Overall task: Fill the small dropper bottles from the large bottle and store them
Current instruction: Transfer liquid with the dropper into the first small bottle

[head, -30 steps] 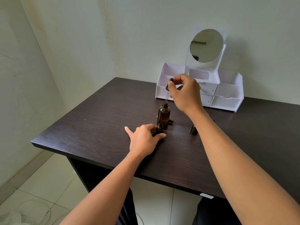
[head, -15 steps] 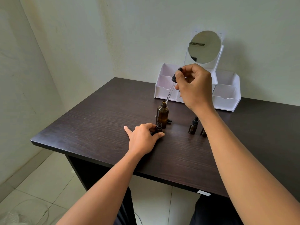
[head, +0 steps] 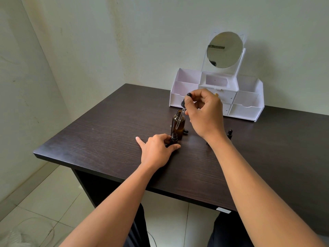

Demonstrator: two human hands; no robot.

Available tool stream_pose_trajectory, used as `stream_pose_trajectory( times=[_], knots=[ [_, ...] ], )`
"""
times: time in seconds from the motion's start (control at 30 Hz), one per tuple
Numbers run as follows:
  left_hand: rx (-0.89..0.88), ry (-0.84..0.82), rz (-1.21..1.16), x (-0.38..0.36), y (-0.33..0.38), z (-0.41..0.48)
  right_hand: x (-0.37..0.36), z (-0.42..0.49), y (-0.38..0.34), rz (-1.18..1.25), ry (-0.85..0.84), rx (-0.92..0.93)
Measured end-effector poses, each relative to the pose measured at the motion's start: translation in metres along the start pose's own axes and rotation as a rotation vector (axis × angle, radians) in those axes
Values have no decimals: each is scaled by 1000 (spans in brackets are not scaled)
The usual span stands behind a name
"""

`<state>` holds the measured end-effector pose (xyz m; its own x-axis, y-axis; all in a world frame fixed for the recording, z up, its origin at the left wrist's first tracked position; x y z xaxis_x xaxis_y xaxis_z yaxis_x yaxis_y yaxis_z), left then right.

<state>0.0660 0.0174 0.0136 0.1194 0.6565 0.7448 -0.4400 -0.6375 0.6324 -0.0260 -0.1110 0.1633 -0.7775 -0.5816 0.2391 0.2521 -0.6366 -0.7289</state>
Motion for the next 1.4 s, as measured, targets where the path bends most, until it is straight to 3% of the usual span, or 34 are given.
stream_pose_trajectory(
  times=[1.4],
  knots=[
    [-9, 15, -3, 1, 0, 0, -15, -11, 14, -99, -71, -23]
  ],
)
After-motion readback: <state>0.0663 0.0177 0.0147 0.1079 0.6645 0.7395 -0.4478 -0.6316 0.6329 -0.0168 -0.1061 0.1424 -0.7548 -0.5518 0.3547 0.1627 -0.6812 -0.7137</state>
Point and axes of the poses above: each hand's wrist, its own z-axis towards the middle knuckle, its own x-axis out of the back of the hand, y = z × x, the point moved 9 cm from there along z, towards the middle knuckle, and after that the axes turned 2 degrees about y, right-handed, at the moved point
